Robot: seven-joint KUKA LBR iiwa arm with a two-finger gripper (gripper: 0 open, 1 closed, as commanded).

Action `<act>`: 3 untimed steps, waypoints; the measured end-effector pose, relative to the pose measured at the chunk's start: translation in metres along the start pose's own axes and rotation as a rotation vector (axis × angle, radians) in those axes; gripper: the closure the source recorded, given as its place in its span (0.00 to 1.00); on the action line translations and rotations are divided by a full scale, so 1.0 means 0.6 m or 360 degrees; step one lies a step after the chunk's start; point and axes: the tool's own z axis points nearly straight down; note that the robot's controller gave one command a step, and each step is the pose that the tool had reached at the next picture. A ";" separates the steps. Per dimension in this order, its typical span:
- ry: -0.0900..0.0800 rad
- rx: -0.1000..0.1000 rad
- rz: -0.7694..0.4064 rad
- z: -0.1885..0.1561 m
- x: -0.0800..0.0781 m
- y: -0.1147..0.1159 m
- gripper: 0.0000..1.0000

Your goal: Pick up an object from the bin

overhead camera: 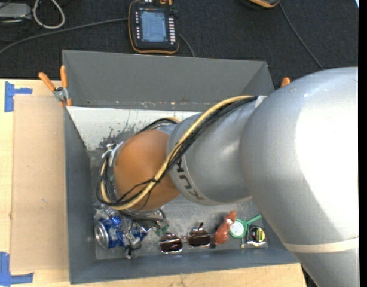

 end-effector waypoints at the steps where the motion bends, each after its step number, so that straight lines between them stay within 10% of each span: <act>1: -0.0002 0.0003 0.0492 0.002 -0.001 0.000 0.00; 2: 0.0001 -0.0003 0.0034 0.001 0.000 0.000 1.00; 3: 0.0002 -0.0003 0.0035 0.002 0.000 0.000 1.00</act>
Offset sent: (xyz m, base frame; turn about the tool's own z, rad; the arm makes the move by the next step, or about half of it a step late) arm 0.0000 0.0000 -0.0001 0.0183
